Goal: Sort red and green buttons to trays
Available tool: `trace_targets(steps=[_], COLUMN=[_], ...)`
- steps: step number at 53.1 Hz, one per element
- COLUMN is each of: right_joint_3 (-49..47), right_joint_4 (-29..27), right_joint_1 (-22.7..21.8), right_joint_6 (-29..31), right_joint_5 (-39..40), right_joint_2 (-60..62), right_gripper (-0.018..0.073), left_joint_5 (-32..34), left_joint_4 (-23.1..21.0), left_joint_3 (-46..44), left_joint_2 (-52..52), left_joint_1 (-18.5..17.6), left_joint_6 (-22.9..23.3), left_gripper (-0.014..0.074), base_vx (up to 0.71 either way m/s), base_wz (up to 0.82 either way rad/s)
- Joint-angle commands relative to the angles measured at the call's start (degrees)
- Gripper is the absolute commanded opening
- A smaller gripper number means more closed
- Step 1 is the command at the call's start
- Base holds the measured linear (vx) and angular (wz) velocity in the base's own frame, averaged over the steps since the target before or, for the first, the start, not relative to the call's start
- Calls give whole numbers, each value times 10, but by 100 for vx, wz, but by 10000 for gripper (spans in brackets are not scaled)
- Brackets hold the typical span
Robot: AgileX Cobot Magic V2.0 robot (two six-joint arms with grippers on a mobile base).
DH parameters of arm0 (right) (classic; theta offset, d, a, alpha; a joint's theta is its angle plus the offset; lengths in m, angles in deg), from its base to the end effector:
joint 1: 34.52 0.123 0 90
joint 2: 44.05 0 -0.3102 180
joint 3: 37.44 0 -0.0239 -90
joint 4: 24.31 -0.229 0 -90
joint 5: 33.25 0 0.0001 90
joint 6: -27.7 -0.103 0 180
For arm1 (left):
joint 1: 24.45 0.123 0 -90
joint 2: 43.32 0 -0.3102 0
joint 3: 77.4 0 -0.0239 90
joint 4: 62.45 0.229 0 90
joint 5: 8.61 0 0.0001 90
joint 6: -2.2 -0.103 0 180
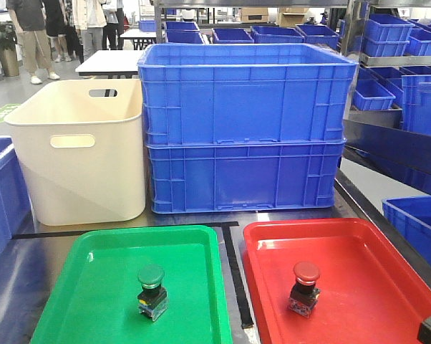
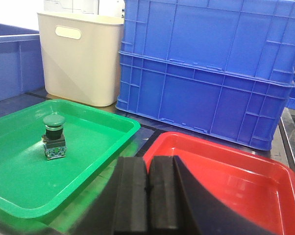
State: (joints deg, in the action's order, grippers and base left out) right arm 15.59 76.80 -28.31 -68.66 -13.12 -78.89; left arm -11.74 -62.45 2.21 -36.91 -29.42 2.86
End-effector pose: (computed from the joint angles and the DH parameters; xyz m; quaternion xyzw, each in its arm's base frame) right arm 0.0661 0.0421 0.3294 -0.1905 0.6924 0.1277 0.6841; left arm 0.0214 -0.0019 0.1988 0.0264 0.7013 -0.0350 0.7115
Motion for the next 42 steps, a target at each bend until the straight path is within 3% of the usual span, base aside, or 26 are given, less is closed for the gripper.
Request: trace_targets(steps=[1,8,14,18,21,22,23,28,32,34,42], right_joint_3=[-18,-18,-18,-18,-18,-18,-18,-18,-18,-15,42], right_joint_4=[3,-40,-177,-336,-500,-574,-646,-828,-903,-918,-972], right_joint_1=[-1,-1,7,21,35,41,45,52,48,44,1], right_joint_6=[-1,13,134,306,445,532,583,781,909,940,951], right_joint_5=[-16,-22,-67,-120,-178,-209,-241,-334,-369,-371,-322], right_joint_2=[-2,-21,-37,-40,-41,-41,-38,-13,18,31,91], right_gripper=[-10,-10,-10,-10,-10,-10,-10,-10,-10,-10,-10], left_joint_5=[46,46,46,46,46,46,46,46,46,46,46], left_joint_4=[0,0,0,0,0,0,0,0,0,0,0], left_joint_3=[2,2,2,2,2,2,2,2,2,2,2], left_joint_2=[-8,-8,-8,-8,-8,-8,-8,-8,-8,-8,-8], left_joint_1=[1,1,1,1,1,1,1,1,1,1,1], left_joint_6=[2,2,2,2,2,2,2,2,2,2,2], left_gripper=[-3,-3,-3,-3,-3,-3,-3,-3,-3,-3,-3], base_vx=[0,0,0,0,0,0,0,0,0,0,0], base_wz=[0,0,0,0,0,0,0,0,0,0,0])
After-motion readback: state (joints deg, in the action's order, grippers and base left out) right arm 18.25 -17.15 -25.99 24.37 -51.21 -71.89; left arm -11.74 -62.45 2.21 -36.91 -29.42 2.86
